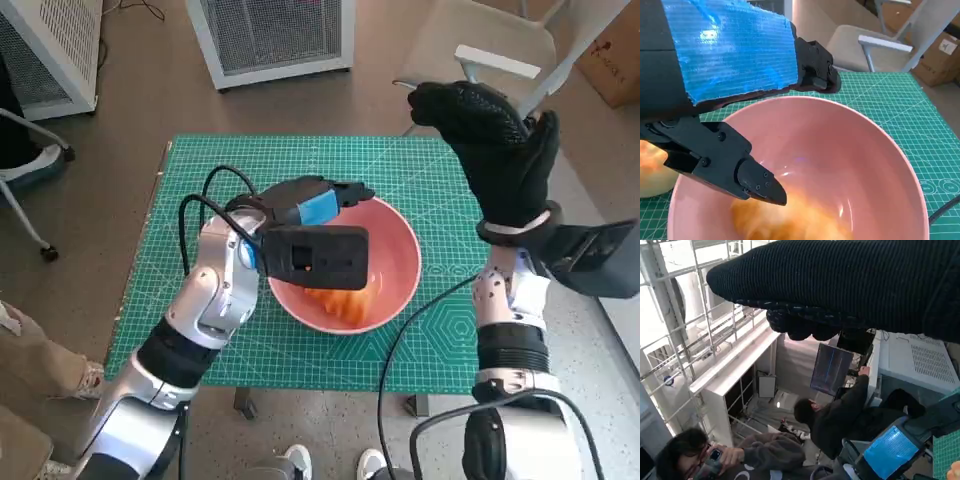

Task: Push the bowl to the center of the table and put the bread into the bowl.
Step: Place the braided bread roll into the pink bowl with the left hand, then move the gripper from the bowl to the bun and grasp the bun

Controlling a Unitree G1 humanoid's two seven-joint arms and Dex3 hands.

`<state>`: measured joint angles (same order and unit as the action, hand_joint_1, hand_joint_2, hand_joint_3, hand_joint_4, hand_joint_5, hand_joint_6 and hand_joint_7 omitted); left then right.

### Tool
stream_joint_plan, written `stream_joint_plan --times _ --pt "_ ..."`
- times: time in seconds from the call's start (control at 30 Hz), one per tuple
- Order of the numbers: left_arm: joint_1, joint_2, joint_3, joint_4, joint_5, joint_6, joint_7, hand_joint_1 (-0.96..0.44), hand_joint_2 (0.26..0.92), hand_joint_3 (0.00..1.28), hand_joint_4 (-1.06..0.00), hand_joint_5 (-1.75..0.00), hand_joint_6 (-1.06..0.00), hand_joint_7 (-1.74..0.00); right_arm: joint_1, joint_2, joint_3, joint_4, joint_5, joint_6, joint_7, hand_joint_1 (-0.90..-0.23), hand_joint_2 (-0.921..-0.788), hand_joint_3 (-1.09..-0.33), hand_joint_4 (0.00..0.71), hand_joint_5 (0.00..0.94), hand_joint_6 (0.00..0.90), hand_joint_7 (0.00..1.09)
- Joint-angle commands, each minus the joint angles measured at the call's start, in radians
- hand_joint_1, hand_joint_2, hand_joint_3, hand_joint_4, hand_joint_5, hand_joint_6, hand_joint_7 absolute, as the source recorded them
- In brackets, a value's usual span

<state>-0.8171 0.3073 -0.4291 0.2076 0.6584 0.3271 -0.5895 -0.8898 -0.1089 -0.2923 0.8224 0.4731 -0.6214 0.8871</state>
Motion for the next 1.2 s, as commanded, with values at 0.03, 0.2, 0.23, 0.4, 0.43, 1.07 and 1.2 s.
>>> stream_joint_plan --times 0.03,0.2,0.23,0.4,0.43,1.07,1.2 --pt "0.02 0.025 0.005 -0.041 -0.002 -0.028 0.019 -0.39 0.781 0.0 0.0 0.0 -0.17 -0.06 0.015 0.007 0.005 -0.009 0.002 0.018 -0.005 -0.638 -0.921 -0.681 0.228 0.001 0.031 0.57" --pt "0.028 0.04 0.013 -0.076 -0.004 -0.028 0.015 -0.4 0.779 0.0 0.0 0.0 -0.17 -0.05 0.012 0.006 0.006 -0.003 0.0 0.016 -0.002 -0.638 -0.921 -0.679 0.228 0.0 0.029 0.58" --pt "0.028 0.041 0.013 -0.078 -0.005 -0.028 0.015 -0.4 0.779 0.0 0.0 0.0 -0.17 -0.05 0.012 0.006 0.006 -0.003 0.0 0.016 -0.002 -0.638 -0.921 -0.679 0.228 0.0 0.029 0.58" --pt "0.033 0.054 0.021 -0.1 -0.012 -0.031 0.014 -0.4 0.779 0.0 0.0 0.0 -0.17 -0.05 0.01 0.005 0.007 0.002 -0.001 0.015 0.001 -0.638 -0.921 -0.679 0.228 0.0 0.028 0.58" --pt "0.037 0.061 0.026 -0.112 -0.013 -0.034 0.013 -0.4 0.779 0.0 0.0 0.0 -0.17 -0.05 0.008 0.005 0.007 0.003 -0.002 0.014 0.0 -0.638 -0.921 -0.679 0.228 0.0 0.028 0.58" --pt "0.087 0.137 0.092 -0.28 -0.035 -0.02 -0.027 -0.43 0.778 0.0 0.0 0.0 -0.17 -0.04 0.006 0.009 0.015 0.005 -0.002 0.017 -0.004 -0.637 -0.921 -0.68 0.238 0.005 0.023 0.58" --pt "0.117 0.185 0.164 -0.367 -0.073 -0.006 -0.053 -0.42 0.779 0.0 0.0 0.0 -0.17 -0.04 0.007 0.009 0.016 0.003 -0.002 0.015 -0.006 -0.637 -0.921 -0.68 0.238 0.005 0.023 0.58"
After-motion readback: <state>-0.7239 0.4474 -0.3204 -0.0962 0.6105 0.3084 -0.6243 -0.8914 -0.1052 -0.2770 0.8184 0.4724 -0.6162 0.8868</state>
